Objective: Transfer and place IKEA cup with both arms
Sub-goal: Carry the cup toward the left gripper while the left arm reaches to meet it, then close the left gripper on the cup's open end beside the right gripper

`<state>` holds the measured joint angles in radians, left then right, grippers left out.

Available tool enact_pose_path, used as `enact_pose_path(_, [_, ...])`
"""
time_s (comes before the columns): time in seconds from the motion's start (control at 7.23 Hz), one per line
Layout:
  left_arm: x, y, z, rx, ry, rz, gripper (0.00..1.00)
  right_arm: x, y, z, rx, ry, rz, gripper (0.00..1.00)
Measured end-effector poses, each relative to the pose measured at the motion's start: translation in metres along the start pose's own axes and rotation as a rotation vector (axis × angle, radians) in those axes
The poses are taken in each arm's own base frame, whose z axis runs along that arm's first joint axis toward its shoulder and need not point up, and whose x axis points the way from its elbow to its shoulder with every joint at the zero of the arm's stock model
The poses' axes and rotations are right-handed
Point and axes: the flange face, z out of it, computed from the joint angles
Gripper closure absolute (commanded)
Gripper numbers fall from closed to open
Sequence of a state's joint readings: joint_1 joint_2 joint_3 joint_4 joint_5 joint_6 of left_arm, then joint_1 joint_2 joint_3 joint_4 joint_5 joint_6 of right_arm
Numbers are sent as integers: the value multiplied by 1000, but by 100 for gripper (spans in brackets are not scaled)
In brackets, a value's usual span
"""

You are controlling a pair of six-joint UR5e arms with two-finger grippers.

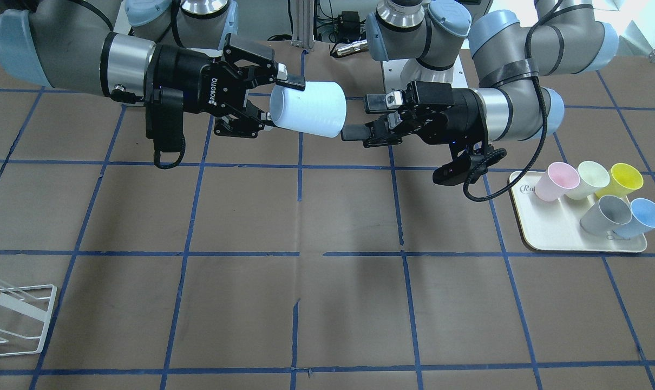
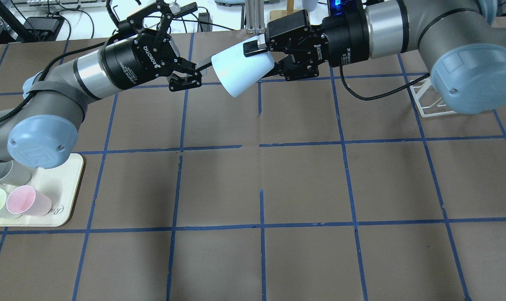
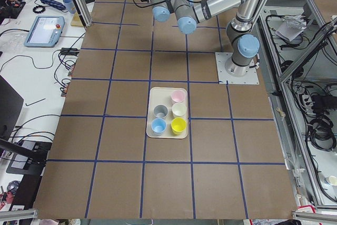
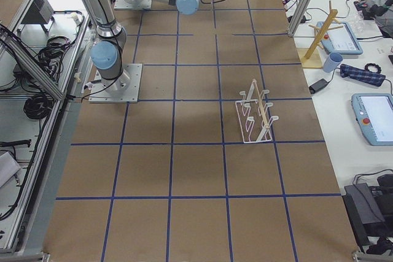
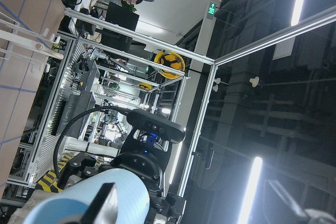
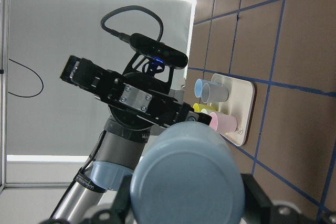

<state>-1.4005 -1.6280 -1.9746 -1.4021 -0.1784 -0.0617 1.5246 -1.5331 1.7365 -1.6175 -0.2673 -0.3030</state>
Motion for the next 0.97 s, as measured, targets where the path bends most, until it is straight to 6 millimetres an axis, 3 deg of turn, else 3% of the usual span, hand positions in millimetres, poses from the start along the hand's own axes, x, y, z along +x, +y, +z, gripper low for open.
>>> enact_pose_path(0.55, [1,9,3,-5,-25,-59,0,-10,-14,-5,40,13,-27,74])
enact_pose_path(0.97, [2,17,25,-54,-11,-63,0,-1,-27,-4,58,26,-32,72])
